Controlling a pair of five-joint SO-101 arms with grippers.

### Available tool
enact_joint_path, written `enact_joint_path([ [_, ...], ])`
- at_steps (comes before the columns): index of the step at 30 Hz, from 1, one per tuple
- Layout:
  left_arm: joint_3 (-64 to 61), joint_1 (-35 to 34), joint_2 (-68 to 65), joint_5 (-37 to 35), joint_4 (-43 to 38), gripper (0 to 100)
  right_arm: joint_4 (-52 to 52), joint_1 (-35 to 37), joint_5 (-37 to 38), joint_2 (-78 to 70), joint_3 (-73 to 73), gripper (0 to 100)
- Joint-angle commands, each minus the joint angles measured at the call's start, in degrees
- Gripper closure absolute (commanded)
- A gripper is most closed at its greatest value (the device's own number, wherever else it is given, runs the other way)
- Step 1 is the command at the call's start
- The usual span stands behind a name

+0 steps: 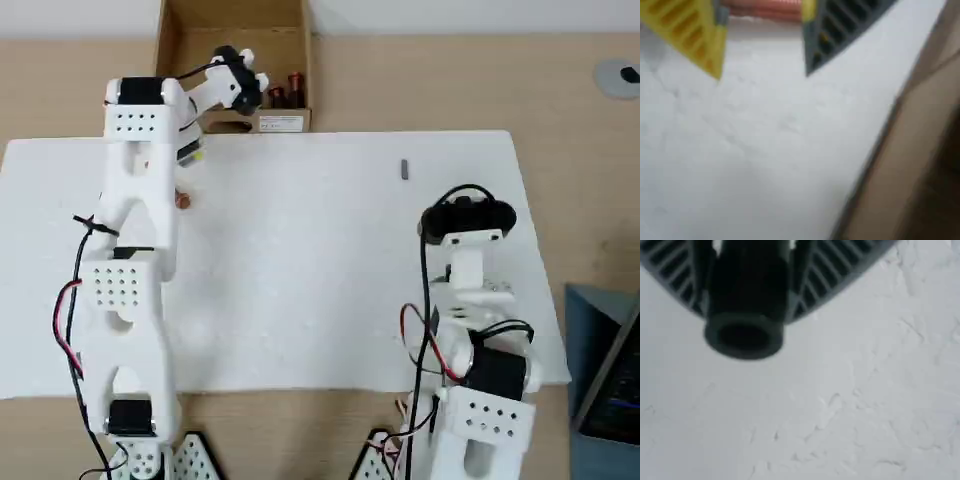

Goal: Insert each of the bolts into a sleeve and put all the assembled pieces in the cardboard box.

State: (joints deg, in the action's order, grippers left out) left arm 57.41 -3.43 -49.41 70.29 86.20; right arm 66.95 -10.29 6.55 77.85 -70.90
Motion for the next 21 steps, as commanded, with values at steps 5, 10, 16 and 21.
enact_joint_path([
  [5,5.9,-1.1,1.2,-3.1,8.5,88,-1.1,0.5,0.1,0.7,0.1,98.8],
  [10,10.5,-1.3,1.3,-9.5,10.0,88,-1.1,0.5,0.1,0.7,0.1,98.8],
  [16,11.4,-1.4,1.4,-23.6,14.2,88,-1.1,0.0,0.1,0.7,0.0,98.8],
  [21,11.0,-2.8,1.4,-37.6,14.2,92,-0.9,0.0,0.1,0.7,0.0,98.8],
])
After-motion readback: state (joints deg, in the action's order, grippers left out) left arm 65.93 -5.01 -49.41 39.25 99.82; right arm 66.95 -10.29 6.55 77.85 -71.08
